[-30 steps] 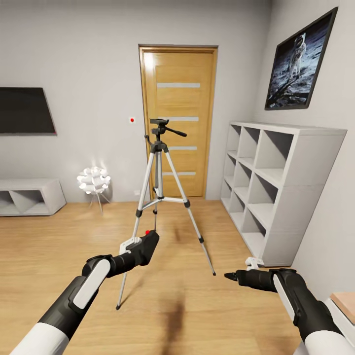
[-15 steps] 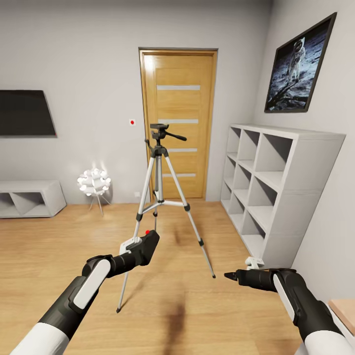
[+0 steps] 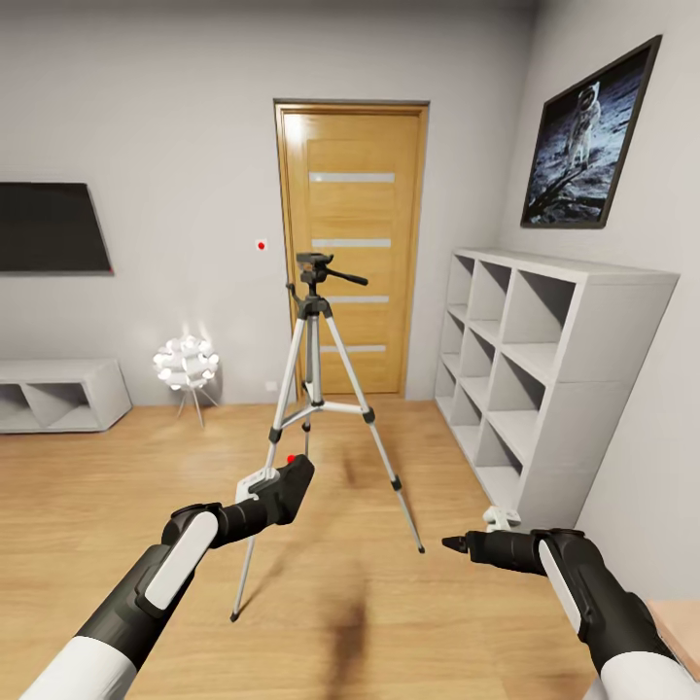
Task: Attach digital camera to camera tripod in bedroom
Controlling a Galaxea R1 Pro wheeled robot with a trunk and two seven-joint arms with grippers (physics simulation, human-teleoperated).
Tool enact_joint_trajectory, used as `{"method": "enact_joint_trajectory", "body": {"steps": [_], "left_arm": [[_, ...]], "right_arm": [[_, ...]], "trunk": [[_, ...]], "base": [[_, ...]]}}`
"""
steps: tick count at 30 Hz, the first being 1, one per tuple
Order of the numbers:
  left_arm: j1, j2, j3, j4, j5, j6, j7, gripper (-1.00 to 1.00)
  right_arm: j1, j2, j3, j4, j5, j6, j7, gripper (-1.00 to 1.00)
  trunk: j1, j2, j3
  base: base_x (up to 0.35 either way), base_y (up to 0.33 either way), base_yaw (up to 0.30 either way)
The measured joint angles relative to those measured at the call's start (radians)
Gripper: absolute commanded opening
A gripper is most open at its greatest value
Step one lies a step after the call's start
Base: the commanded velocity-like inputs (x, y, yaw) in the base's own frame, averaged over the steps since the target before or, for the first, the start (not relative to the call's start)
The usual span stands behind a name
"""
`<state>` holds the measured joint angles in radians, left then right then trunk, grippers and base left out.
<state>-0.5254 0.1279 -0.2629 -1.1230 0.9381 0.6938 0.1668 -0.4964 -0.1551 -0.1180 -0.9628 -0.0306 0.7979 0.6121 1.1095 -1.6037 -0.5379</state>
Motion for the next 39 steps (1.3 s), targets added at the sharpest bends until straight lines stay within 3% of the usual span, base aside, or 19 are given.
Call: {"method": "enact_joint_trajectory", "body": {"steps": [39], "left_arm": [[0.000, 0.000, 0.003, 0.000, 0.000, 0.000, 0.000, -1.00]], "right_arm": [[0.000, -0.001, 0.000, -0.001, 0.001, 0.000, 0.000, 1.00]], "trunk": [[-0.150, 0.273, 0.122]], "base": [[0.000, 0.000, 0.000]]}}
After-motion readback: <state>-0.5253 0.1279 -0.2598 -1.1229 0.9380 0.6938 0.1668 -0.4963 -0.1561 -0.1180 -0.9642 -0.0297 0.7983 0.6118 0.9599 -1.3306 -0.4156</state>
